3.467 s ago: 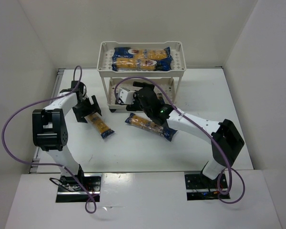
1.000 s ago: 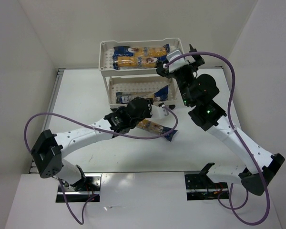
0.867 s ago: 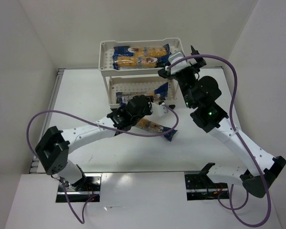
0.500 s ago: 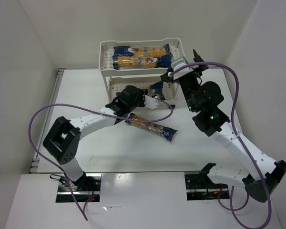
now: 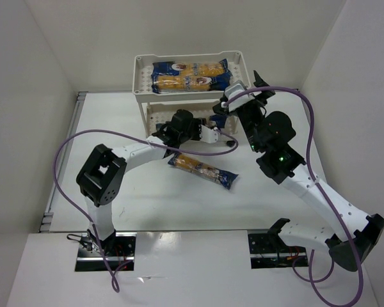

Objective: Place and organize the pasta boxes and bags onto the shelf

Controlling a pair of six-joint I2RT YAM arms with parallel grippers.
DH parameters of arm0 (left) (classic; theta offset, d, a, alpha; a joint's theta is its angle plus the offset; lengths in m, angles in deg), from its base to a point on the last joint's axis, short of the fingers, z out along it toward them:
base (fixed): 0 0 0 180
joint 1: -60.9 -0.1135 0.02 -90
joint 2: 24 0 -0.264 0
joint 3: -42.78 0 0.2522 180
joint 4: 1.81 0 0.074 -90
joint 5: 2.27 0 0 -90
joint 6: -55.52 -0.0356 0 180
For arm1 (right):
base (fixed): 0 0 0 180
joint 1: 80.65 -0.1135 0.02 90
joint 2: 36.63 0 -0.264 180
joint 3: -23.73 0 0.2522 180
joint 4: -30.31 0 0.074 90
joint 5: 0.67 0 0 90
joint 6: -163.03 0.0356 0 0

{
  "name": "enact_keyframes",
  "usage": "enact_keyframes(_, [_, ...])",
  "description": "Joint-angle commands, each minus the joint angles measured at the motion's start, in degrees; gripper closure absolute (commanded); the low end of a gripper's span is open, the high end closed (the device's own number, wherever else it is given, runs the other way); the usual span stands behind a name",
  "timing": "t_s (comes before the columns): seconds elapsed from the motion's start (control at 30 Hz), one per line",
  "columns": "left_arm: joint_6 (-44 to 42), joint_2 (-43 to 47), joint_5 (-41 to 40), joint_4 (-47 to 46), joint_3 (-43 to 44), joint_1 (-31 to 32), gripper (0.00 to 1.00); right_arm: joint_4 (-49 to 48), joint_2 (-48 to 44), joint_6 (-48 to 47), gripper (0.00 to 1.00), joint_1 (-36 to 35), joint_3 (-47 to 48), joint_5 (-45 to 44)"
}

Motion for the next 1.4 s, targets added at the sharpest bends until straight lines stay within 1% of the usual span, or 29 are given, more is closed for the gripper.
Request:
enact_keyframes(0.0, [-2.03, 2.08, 0.33, -10.97, 4.02, -1.00, 0.76, -3.15, -1.24, 1.31, 0.00, 0.35, -0.43, 0.36])
enact_keyframes(0.07, [-2.03, 1.55, -0.19, -10.97, 4.01, -1.00, 0.56, -3.15, -1.24, 1.31, 0.00, 0.35, -0.43, 0.89])
enact_keyframes(0.1, [-2.03, 1.55, -1.15, -10.97, 4.01, -1.00, 0.44, -3.15, -1.24, 1.31, 0.00, 0.35, -0.43, 0.89])
enact_keyframes(0.2, [-1.51, 1.02, -3.18, -10.97, 4.62, -1.53, 0.23, -2.63, -1.77, 1.31, 0.00, 0.35, -0.43, 1.41])
enact_keyframes(0.23, [-1.51, 1.02, -4.05, -10.97, 4.63, -1.53, 0.09, -2.62, -1.77, 1.31, 0.00, 0.35, -0.43, 1.42])
enact_keyframes(0.3, [-1.51, 1.02, -5.55, -10.97, 4.63, -1.53, 0.02, -2.62, -2.38, 1.31, 0.00, 0.35, -0.43, 2.03])
enact_keyframes(0.43, [-0.98, 2.33, -6.96, -11.76, 4.10, -2.06, 0.02, -0.78, -2.91, 2.36, 0.00, 0.35, -0.43, 3.25])
enact_keyframes(0.5, [-0.37, 5.22, -6.09, -11.76, 2.00, -2.06, 0.02, 1.06, -2.91, 2.37, 0.00, 0.35, -0.43, 4.14])
enact_keyframes(0.6, [-0.36, 10.31, -5.90, -8.95, -0.03, -1.36, 0.01, 1.60, -2.91, 4.65, 0.00, 0.35, 0.18, 4.84])
enact_keyframes(0.63, [1.11, 11.56, -6.60, -8.34, -0.64, -0.66, 0.01, 1.60, -2.91, 4.65, 0.00, 0.35, 0.88, 4.84])
enact_keyframes(0.67, [2.09, 12.79, -7.13, -5.37, -0.65, 0.74, 0.01, 1.60, -2.91, 5.52, 0.00, 0.96, 0.89, 4.84])
enact_keyframes(0.77, [3.94, 19.11, -5.91, 2.10, -1.78, 3.64, 0.01, 3.17, -1.68, 8.24, 0.00, 2.63, 3.08, 5.98])
enact_keyframes(0.8, [3.42, 23.74, -5.12, 3.35, -5.27, 4.53, 0.01, 3.70, -1.68, 10.34, 0.00, 2.64, 4.22, 5.99])
enact_keyframes(0.87, [2.10, 29.12, -2.92, 5.89, -9.68, 7.33, 0.01, 4.41, -1.06, 11.07, 0.00, 3.43, 4.92, 7.56])
enact_keyframes(0.9, [2.10, 34.02, -2.40, 7.39, -11.27, 8.13, 0.01, 5.45, -1.06, 11.76, 0.00, 3.43, 5.54, 8.61])
enact_keyframes(0.93, [2.10, 36.42, -2.39, 9.05, -12.85, 8.66, 0.01, 7.55, -1.06, 12.64, 0.00, 3.43, 5.55, 9.75])
enact_keyframes(0.97, [4.18, 38.70, -1.61, 12.46, -12.86, 9.19, 0.01, 9.05, -1.06, 13.17, 0.00, 3.43, 6.42, 10.98])
enact_keyframes(1.0, [5.51, 43.34, -1.60, 13.28, -12.86, 9.19, 0.01, 10.98, -0.54, 13.70, 0.00, 3.43, 7.64, 14.74])
enact_keyframes(1.03, [6.92, 45.65, -1.60, 13.29, -13.56, 9.19, 0.01, 13.18, -0.01, 13.70, 0.00, 3.43, 8.18, 17.30])
enact_keyframes(1.07, [8.15, 48.02, -4.82, 11.98, -14.52, 9.19, 0.01, 17.72, -0.01, 13.70, 0.00, 3.43, 8.18, 19.85])
enact_keyframes(1.1, [10.68, 52.05, -7.55, 10.41, -14.53, 9.19, 0.01, 20.03, 0.60, 13.70, 0.00, 3.43, 8.79, 24.22])
enact_keyframes(1.13, [11.84, 53.74, -10.80, 7.43, -14.53, 9.19, 0.01, 22.14, 2.17, 14.49, 0.00, 3.43, 8.80, 25.75])
enact_keyframes(1.17, [13.07, 54.97, -18.92, 5.92, -14.53, 9.19, 0.01, 26.77, 3.58, 15.80, 0.00, 3.43, 10.10, 26.72])
enact_keyframes(1.2, [15.69, 56.99, -23.70, 4.52, -14.53, 9.19, 0.01, 29.43, 5.25, 17.03, 0.00, 3.43, 10.12, 27.34])
enact_keyframes(1.27, [18.25, 59.11, -31.89, 1.70, -14.53, 8.32, 0.01, 34.44, 9.54, 17.84, 0.00, 3.43, 10.73, 31.28])
enact_keyframes(1.3, [20.01, 61.90, -36.45, 1.69, -15.40, 6.66, 0.01, 38.30, 10.62, 17.84, 0.00, 2.21, 9.60, 32.17])
enact_keyframes(1.33, [24.81, 63.15, -37.71, 5.34, -16.46, 2.47, 0.03, 39.73, 11.58, 17.23, 0.00, 0.63, 8.72, 32.18])
enact_keyframes(1.37, [27.47, 64.20, -38.42, 7.90, -17.08, 0.08, 0.04, 40.70, 13.51, 17.22, 0.00, -2.43, 6.88, 32.18])
